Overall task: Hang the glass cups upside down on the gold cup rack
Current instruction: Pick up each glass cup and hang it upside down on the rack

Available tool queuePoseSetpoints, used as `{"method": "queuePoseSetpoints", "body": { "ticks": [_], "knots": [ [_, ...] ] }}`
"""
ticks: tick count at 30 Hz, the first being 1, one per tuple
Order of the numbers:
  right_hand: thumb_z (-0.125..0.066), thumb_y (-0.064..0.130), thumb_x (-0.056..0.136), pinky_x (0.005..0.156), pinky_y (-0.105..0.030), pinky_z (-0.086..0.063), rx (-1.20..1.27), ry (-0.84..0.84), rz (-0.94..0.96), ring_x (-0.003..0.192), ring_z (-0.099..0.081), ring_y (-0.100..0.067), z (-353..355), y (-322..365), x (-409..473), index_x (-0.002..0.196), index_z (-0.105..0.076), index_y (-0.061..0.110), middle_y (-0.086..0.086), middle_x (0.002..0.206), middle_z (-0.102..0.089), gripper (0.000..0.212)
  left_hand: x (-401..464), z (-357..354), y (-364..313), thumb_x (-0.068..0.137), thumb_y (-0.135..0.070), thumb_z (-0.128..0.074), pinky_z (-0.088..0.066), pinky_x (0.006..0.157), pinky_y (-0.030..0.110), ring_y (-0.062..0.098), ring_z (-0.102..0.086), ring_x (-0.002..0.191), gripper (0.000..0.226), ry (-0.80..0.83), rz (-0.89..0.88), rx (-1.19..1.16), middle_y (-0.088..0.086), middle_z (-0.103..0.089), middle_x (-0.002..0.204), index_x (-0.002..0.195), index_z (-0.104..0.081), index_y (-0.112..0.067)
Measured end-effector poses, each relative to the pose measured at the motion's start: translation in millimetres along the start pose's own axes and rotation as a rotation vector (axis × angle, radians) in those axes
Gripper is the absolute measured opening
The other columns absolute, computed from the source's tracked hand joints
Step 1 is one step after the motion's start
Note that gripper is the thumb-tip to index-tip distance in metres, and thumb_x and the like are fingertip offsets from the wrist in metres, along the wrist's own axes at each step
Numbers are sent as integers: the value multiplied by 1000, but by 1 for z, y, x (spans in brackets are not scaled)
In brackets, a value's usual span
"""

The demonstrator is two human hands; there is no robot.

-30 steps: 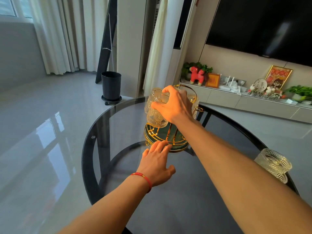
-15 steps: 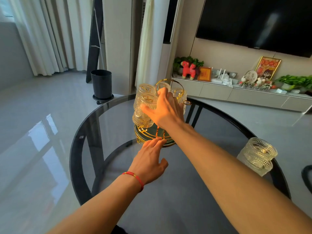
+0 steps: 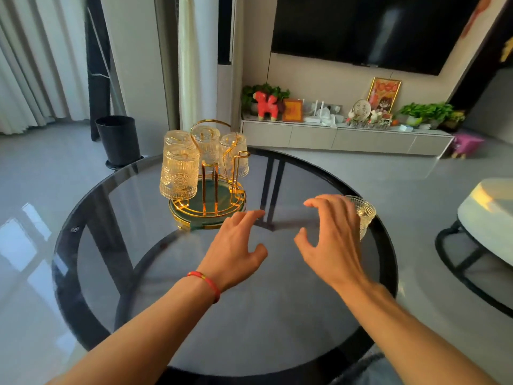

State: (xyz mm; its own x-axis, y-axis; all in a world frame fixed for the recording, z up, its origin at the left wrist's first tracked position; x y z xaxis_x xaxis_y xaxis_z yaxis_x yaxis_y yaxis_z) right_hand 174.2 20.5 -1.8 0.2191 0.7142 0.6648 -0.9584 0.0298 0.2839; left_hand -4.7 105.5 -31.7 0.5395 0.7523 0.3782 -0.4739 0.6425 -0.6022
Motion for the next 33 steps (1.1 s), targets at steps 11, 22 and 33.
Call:
{"method": "queuePoseSetpoints", "body": {
  "ticks": [11,22,33],
  "knots": [
    [-87,11,76,81,2,-33,413,-113,-589,111,-51,-19,10,-58,-23,148,-30,0,-9,133,-47,93,-14,-14,-38,86,-22,-67,-48,100,40,17,-50,119,57,33,58,-118,3,-56,129,139,-47,-27],
    [-91,44,65,77,-28,-55,414,195,-452,103,-61,-16,7,-32,-21,118,-49,28,4,116,-59,70,-9,-6,-36,83,-55,-72,-57,90,38,11,-61,111,65,147,226,-460,-6,-59,124,139,-44,-38],
    [-62,64,83,110,-29,-44,725,367,-311,134,-49,-3,-16,31,-14,146,-46,38,10,147,-50,70,-1,23,-22,68,-33,-84,-63,66,51,27,-72,93,62,-49,469,-938,16,-69,110,122,-55,-27]
  ]
}}
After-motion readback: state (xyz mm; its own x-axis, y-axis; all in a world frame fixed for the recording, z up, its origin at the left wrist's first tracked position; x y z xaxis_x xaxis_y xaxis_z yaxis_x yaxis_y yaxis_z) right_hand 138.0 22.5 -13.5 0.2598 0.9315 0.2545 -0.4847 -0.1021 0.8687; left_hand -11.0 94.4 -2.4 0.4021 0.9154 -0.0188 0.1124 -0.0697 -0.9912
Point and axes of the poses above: each hand's wrist, its own x-axis towards the middle knuckle, its own z-axis out of the back of the hand, y = z × x, the point moved 2 cm from there along x, towards the middle knuckle
